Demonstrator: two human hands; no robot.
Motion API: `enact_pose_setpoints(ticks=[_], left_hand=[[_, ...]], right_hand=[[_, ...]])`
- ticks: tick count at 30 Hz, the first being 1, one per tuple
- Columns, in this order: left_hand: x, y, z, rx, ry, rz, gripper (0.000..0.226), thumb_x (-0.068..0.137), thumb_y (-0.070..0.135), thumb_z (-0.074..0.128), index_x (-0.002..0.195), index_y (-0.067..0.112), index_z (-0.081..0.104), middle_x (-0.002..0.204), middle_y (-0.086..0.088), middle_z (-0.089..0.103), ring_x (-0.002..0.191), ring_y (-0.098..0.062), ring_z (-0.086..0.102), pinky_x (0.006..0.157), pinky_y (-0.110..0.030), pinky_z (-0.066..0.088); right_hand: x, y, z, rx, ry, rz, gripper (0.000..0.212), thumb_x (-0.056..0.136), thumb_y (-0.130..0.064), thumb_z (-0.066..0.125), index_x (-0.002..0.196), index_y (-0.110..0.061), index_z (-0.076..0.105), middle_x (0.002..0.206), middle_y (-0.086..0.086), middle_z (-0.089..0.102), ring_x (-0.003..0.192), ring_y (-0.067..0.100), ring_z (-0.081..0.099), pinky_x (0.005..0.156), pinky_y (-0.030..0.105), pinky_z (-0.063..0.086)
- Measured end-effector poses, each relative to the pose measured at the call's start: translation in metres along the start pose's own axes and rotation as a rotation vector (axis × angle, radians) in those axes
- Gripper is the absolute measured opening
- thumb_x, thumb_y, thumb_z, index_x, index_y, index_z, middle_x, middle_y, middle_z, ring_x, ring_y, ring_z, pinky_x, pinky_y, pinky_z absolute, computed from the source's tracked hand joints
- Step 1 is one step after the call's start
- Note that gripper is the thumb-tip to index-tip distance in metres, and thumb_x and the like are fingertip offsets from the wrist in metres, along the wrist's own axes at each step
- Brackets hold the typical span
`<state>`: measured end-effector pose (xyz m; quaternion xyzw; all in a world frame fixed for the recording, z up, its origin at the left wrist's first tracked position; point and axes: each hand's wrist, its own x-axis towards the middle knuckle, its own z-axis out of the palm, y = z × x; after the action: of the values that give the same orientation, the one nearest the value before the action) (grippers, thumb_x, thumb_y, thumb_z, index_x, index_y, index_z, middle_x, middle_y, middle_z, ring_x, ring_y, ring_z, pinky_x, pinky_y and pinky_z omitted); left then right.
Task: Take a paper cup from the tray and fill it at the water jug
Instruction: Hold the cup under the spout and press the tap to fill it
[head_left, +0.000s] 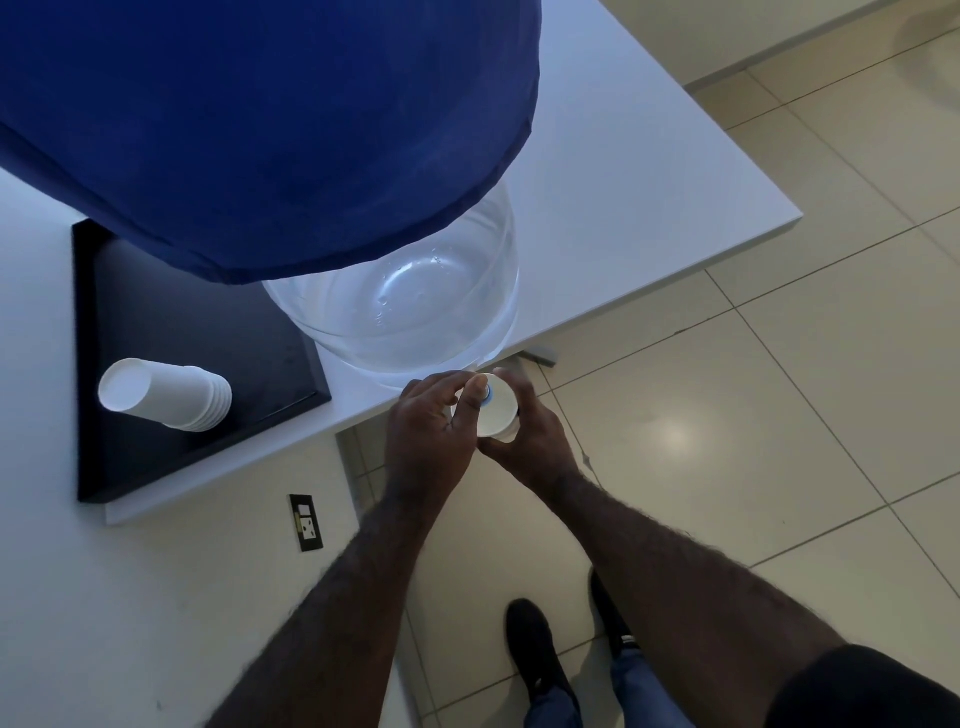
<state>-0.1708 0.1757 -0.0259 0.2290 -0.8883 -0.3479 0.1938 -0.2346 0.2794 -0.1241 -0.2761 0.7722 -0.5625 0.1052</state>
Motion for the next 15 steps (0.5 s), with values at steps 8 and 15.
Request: enact_pose_setpoints(ticks=[8,15], left_hand=[[0.0009,-0.0015,0.0008,-0.017,0.022,-0.005,0.028,0.094,0.033,0.06,0.102,0.011,0.076,0.098,0.002,0.075,0.091,-0.01,0.063,0.078,-0.029,0.055],[0.0008,-0.0021,0.0016,-0.008,0.027,-0.009,0.028,0.094,0.033,0.06,0.102,0.012,0.076,0.098,0.0,0.076,0.091,-0.013,0.065,0.077,-0.03,0.057]], right_hand=[[-0.0004,-0.0029,0.0002,-0.011,0.009,-0.002,0.076,0.072,-0.026,0.087,0.131,-0.026,0.039,0.118,0.002,0.066,0.095,0.018,0.067,0.075,0.031,0.059],[-0.0035,0.0,0.0005,-0.036,0.005,-0.016,0.077,0.072,-0.027,0.087,0.131,-0.024,0.038,0.117,0.006,0.066,0.095,0.019,0.067,0.075,0.027,0.058]])
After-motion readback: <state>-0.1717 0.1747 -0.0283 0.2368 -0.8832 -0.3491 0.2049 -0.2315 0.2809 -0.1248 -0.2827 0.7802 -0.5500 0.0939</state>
